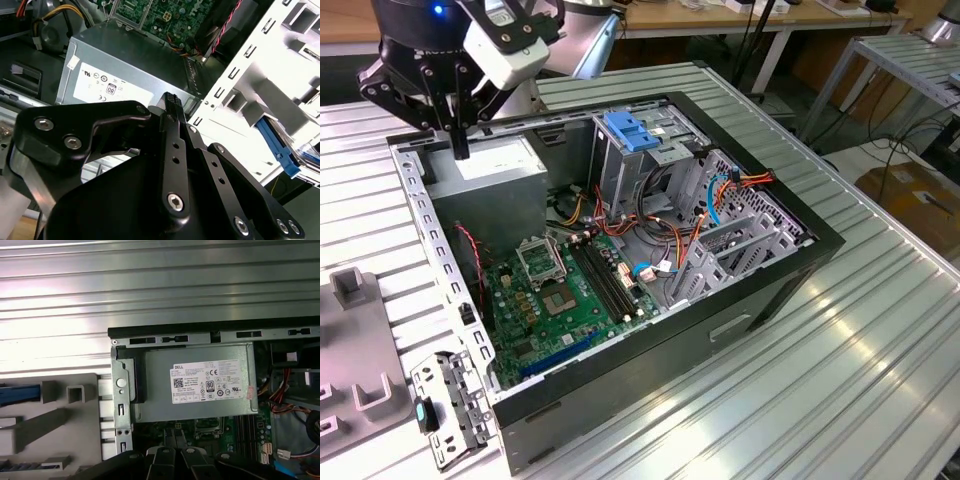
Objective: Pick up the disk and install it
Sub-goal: 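Reach for the disk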
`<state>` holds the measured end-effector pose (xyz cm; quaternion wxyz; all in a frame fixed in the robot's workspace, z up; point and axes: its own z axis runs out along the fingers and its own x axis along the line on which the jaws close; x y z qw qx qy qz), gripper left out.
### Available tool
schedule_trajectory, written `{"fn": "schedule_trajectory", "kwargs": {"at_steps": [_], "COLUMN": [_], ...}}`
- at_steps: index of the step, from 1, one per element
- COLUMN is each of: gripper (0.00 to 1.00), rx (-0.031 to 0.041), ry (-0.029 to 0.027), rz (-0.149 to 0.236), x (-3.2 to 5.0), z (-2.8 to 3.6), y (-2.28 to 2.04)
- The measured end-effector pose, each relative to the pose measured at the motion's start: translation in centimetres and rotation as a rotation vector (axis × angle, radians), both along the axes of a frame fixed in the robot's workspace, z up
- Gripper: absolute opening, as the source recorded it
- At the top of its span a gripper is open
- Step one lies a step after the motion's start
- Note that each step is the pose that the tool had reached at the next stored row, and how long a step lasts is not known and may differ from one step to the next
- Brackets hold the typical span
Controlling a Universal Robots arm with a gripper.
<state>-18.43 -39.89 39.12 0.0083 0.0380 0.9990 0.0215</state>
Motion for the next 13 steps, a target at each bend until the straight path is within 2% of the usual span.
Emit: {"fn": "schedule_trajectory", "kwargs": {"at_steps": [13], "gripper": [0.11], "rx": [0.0000], "ry": [0.0017], "rz": [0.000], "x": [-1.00], "z": [-0.04], "y": [0.00]}}
